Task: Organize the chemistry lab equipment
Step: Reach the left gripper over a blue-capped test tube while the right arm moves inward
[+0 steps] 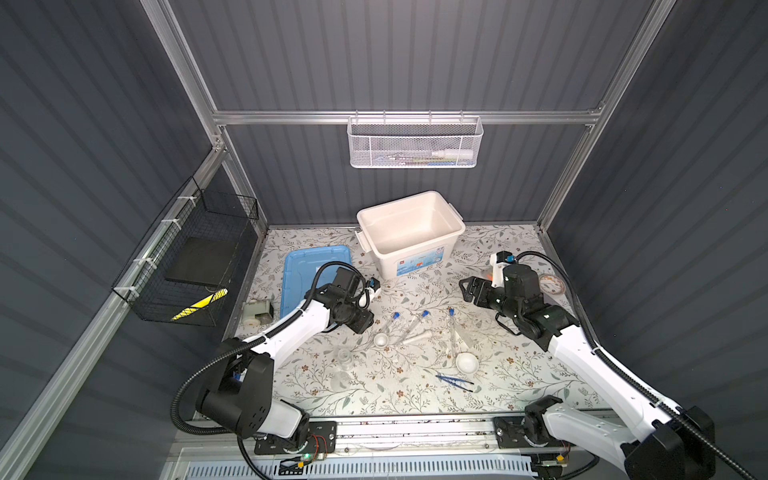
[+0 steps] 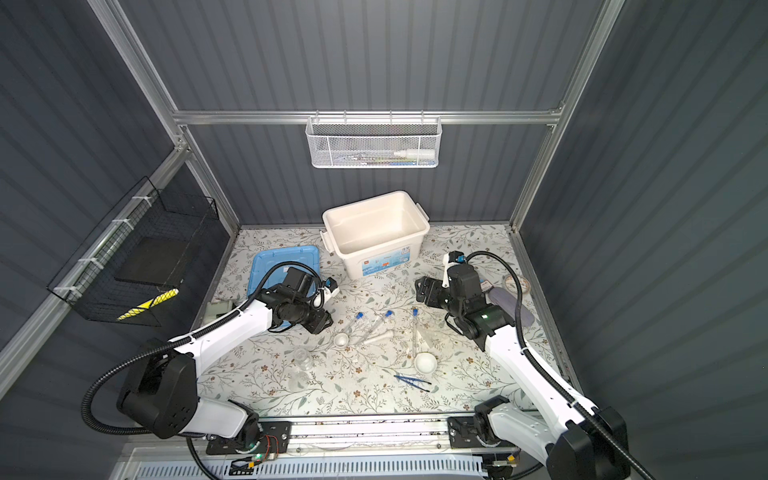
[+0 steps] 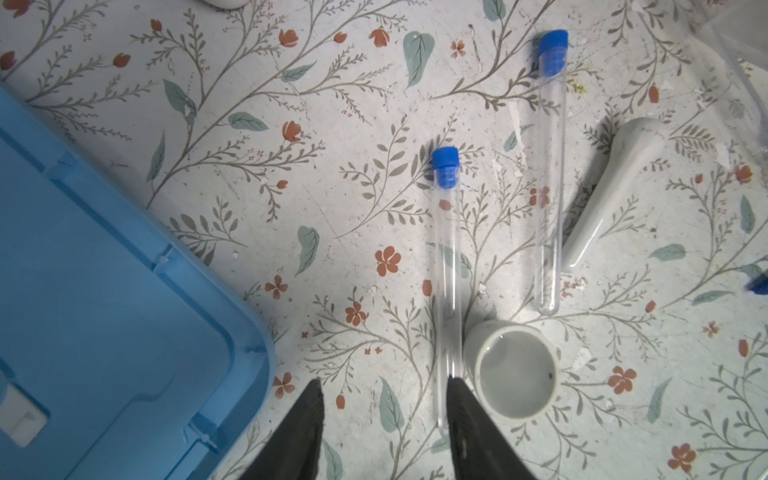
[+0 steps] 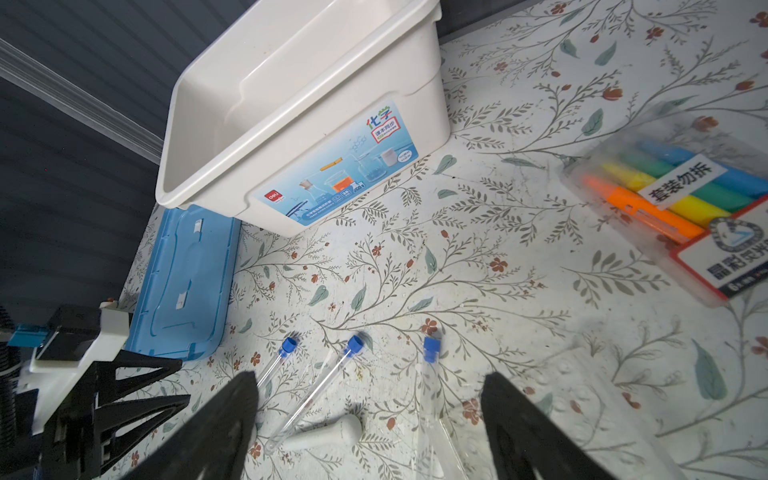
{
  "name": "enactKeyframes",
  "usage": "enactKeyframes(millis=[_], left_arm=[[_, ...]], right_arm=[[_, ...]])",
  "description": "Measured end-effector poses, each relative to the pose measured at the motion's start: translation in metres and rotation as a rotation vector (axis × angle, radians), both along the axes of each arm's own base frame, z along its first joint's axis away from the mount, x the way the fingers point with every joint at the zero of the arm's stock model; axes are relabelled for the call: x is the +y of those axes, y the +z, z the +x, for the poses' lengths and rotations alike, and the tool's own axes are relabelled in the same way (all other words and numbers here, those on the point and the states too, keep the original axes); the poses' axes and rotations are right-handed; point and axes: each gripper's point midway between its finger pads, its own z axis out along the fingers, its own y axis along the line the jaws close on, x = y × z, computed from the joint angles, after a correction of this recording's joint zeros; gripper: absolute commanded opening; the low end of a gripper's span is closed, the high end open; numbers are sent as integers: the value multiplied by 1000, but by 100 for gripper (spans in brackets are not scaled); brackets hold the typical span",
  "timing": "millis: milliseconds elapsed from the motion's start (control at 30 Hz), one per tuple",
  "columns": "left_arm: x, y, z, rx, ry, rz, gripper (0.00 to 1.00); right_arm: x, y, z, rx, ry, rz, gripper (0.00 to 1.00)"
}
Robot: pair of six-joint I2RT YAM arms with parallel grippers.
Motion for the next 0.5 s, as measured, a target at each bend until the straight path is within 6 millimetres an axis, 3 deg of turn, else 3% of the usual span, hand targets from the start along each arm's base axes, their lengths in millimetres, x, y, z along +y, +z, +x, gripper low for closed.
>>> enactKeyframes(millis=[500], left_arm=[[-12, -29, -10, 75, -44, 38, 44]], right_arm=[[-5, -3, -2, 13, -25, -19, 86]])
